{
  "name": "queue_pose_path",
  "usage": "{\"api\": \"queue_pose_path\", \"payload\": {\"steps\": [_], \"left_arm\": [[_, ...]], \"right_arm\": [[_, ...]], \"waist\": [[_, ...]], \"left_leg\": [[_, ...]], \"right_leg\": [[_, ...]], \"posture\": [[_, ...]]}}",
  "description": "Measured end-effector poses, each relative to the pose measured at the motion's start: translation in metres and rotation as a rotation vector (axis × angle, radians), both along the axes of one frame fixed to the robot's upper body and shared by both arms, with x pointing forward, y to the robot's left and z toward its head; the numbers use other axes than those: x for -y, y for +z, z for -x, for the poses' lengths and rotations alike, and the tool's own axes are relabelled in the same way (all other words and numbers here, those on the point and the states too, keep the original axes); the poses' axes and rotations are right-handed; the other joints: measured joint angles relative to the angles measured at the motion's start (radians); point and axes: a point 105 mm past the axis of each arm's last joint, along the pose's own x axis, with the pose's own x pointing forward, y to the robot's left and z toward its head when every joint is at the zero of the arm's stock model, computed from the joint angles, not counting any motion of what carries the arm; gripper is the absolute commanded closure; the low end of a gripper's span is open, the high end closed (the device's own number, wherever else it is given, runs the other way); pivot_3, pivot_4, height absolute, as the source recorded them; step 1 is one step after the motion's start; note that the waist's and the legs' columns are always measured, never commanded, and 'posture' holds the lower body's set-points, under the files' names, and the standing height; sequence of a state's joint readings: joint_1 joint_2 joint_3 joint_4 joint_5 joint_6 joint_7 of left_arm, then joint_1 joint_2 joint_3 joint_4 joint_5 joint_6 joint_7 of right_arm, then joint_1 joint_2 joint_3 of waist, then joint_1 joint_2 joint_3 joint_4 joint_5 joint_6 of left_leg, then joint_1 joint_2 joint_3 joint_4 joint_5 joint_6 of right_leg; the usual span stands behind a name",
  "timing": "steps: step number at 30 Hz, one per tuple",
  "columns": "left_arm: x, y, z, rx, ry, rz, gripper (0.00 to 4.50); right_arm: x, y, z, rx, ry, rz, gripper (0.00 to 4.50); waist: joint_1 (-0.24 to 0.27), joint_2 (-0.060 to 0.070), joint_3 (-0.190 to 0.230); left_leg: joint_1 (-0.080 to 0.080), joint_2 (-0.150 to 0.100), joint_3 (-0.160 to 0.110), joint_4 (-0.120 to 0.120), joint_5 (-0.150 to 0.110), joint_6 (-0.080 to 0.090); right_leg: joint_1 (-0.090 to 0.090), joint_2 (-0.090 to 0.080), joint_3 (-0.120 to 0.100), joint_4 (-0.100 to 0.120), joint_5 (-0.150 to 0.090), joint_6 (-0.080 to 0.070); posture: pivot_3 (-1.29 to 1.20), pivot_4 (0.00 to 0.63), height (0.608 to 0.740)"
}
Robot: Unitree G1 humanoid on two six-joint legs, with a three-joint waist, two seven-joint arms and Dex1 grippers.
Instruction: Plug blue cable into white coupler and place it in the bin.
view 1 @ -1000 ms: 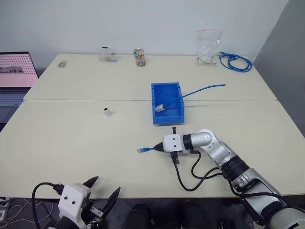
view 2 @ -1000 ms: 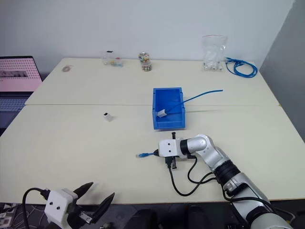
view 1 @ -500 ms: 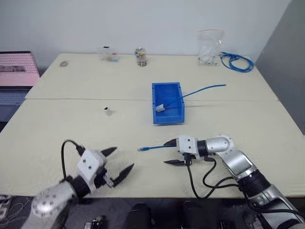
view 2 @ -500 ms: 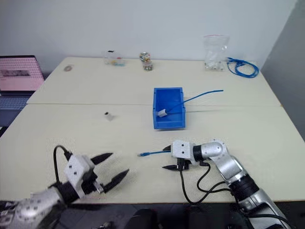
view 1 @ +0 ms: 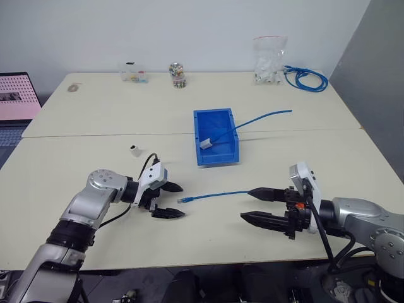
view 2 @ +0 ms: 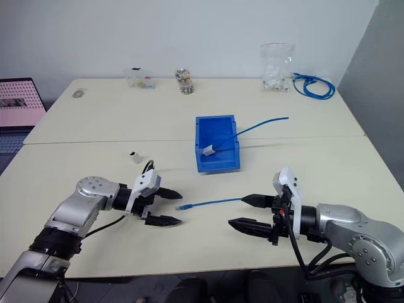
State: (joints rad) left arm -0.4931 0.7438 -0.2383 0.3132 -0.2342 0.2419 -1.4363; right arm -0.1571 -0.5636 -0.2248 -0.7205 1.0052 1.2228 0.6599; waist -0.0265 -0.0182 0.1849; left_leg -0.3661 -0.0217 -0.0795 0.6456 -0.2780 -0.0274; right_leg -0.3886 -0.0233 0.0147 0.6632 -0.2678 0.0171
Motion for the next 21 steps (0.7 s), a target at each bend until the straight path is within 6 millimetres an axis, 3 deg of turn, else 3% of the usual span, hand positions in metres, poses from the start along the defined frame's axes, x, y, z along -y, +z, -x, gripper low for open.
{"api": "queue_pose_path", "payload": {"steps": [6, 19, 21], "left_arm": [[0.001, -0.004, -0.008, 0.001, -0.009, 0.024, 1.34], [0.001, -0.009, 0.009, -0.089, -0.069, 0.015, 4.21], [0.001, -0.009, 0.009, -0.085, -0.07, 0.014, 4.27]], "right_arm": [[-0.001, -0.002, 0.006, -0.028, -0.041, 0.005, 0.22], [0.006, -0.002, -0.002, -0.012, -0.118, 0.027, 0.22], [0.005, -0.002, -0.002, -0.014, -0.112, 0.032, 0.22]], "waist": [[0.003, -0.001, 0.0], [-0.003, -0.001, 0.0], [-0.003, -0.001, 0.0]], "left_leg": [[0.0, 0.0, -0.001, 0.001, 0.0, 0.0], [0.0, 0.001, 0.0, 0.0, 0.0, 0.0], [0.0, 0.001, -0.001, 0.0, 0.0, 0.0]], "right_leg": [[0.001, 0.0, 0.0, 0.0, 0.0, 0.002], [0.0, 0.0, 0.0, 0.0, 0.0, 0.002], [0.0, 0.0, 0.0, 0.0, 0.0, 0.002]], "posture": [[0.0, 0.15, 0.74], [0.0, 0.15, 0.74], [0.0, 0.15, 0.74]]}}
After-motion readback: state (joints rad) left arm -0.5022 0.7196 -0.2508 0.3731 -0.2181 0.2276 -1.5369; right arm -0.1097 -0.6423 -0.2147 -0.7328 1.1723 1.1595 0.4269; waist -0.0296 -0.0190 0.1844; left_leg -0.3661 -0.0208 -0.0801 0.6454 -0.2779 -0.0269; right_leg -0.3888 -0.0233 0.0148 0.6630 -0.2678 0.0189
